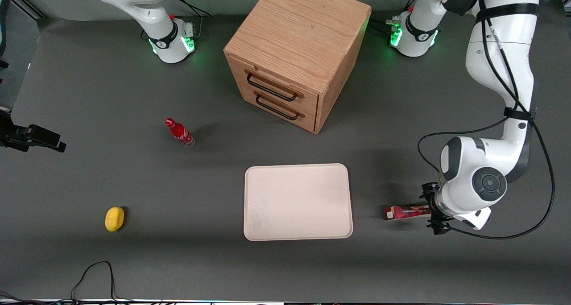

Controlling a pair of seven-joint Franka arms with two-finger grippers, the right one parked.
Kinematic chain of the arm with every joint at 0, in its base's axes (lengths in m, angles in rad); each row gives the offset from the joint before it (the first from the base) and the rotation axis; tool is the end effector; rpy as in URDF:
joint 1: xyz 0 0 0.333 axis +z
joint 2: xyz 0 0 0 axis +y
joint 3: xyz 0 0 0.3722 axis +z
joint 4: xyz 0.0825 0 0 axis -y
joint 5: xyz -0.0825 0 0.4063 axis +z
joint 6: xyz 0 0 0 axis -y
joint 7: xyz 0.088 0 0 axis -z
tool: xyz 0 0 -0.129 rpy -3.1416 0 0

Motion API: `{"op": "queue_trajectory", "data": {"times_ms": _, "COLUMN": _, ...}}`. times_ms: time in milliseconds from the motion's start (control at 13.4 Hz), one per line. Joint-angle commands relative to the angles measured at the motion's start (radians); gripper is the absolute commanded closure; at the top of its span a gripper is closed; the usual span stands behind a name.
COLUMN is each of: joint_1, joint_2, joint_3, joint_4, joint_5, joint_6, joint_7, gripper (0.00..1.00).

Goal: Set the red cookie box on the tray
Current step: 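Close the left gripper on the red cookie box, then lift the red cookie box upright with the left gripper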

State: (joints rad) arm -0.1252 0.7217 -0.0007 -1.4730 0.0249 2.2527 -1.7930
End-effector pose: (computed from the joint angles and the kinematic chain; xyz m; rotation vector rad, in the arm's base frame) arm 0.7751 -0.0969 0.2638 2.1040 2.2825 0.0763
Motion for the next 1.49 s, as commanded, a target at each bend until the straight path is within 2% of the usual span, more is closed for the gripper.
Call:
{"op": "queue_trajectory", "data": {"times_ms": 0, "joint_1": -0.008, "joint_2": -0.01, "joint_3": 0.007, "joint_4": -0.018, "joint_5": 0.02, "joint_6": 0.018, "joint_7": -0.025, "gripper": 0.64}}
{"op": "queue_trajectory", "data": {"times_ms": 74, "joint_1": -0.008, "joint_2": -0.01, "joint_3": 0.007, "joint_4": -0.018, "joint_5": 0.02, "joint_6": 0.018, "joint_7": -0.025, "gripper": 0.89}}
{"op": "queue_trajectory", "data": {"times_ms": 149, "joint_1": -0.008, "joint_2": -0.01, "joint_3": 0.005, "joint_4": -0.018, "joint_5": 0.02, "joint_6": 0.018, "joint_7": -0.023, "gripper": 1.0}}
{"op": "queue_trajectory", "data": {"times_ms": 894, "joint_1": -0.005, "joint_2": -0.063, "joint_3": 0.008, "joint_4": 0.037, "joint_5": 0.02, "joint_6": -0.024, "joint_7": -0.002, "gripper": 1.0}}
{"op": "queue_trajectory", "data": {"times_ms": 1117, "joint_1": -0.004, "joint_2": -0.085, "joint_3": 0.005, "joint_4": 0.211, "joint_5": 0.088, "joint_6": -0.27, "joint_7": 0.006, "gripper": 1.0}}
{"op": "queue_trajectory", "data": {"times_ms": 1415, "joint_1": -0.005, "joint_2": -0.103, "joint_3": -0.001, "joint_4": 0.459, "joint_5": 0.084, "joint_6": -0.551, "joint_7": 0.041, "gripper": 1.0}}
